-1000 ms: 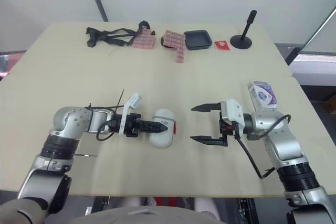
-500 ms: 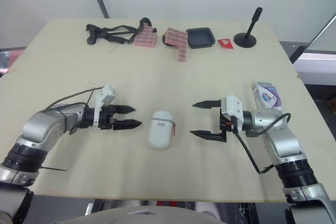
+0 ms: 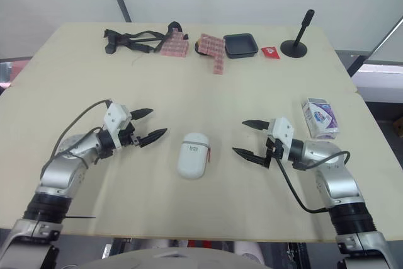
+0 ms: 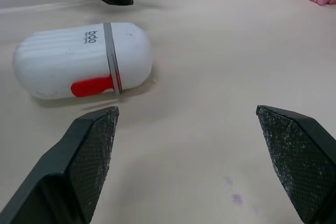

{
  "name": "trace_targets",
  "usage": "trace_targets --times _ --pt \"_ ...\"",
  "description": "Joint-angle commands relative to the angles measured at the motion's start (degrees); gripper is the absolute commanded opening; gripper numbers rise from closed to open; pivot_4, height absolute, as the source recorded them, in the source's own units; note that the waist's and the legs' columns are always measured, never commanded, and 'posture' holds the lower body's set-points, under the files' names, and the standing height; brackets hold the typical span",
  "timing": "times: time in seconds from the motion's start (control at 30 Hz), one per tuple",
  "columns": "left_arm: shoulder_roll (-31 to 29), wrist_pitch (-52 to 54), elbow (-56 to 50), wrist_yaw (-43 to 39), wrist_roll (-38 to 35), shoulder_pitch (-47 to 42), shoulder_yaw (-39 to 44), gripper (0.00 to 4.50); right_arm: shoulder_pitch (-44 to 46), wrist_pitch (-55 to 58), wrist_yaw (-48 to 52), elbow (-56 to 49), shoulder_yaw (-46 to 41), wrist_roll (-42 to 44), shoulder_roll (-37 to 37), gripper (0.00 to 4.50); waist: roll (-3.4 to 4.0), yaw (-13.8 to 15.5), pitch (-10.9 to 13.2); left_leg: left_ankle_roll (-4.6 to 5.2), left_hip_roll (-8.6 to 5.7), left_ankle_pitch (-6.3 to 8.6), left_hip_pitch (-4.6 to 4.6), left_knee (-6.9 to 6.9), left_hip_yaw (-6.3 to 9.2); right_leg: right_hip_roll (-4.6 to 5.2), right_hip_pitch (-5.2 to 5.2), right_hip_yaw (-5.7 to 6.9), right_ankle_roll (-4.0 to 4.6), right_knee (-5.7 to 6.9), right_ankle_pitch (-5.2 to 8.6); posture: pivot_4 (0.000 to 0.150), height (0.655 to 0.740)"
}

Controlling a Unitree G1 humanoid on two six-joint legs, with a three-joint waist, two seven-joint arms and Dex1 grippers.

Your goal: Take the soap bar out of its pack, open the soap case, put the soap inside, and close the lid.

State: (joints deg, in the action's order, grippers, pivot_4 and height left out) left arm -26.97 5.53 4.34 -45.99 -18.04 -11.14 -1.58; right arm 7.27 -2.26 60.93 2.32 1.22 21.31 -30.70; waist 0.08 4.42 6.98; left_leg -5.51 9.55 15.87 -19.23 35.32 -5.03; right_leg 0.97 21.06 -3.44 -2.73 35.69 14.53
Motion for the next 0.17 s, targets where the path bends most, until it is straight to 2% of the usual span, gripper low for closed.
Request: trace_targets --times 0.03,0.17 --pt "0.29 -0.02 -2.65 2.34 1.26 1.05 0.94 4.49 -0.86 -1.52 -1.94 -1.17 -1.99 0.01 0.58 4.50 -0.01 -0.02 0.00 0.00 0.00 0.00 0.01 0.01 0.00 0.01 0.00 0.00 0.00 0.02 0.00 0.150 0.7400" --pt "0.52 -0.72 -2.75 4.58 2.98 1.76 1.37 4.49 -1.32 -1.31 -3.71 -1.66 -2.51 0.45 1.26 4.50 -0.01 -0.07 0.00 0.00 0.01 -0.01 0.02 0.02 0.00 0.04 0.00 0.02 0.00 0.07 0.00 0.150 0.7400"
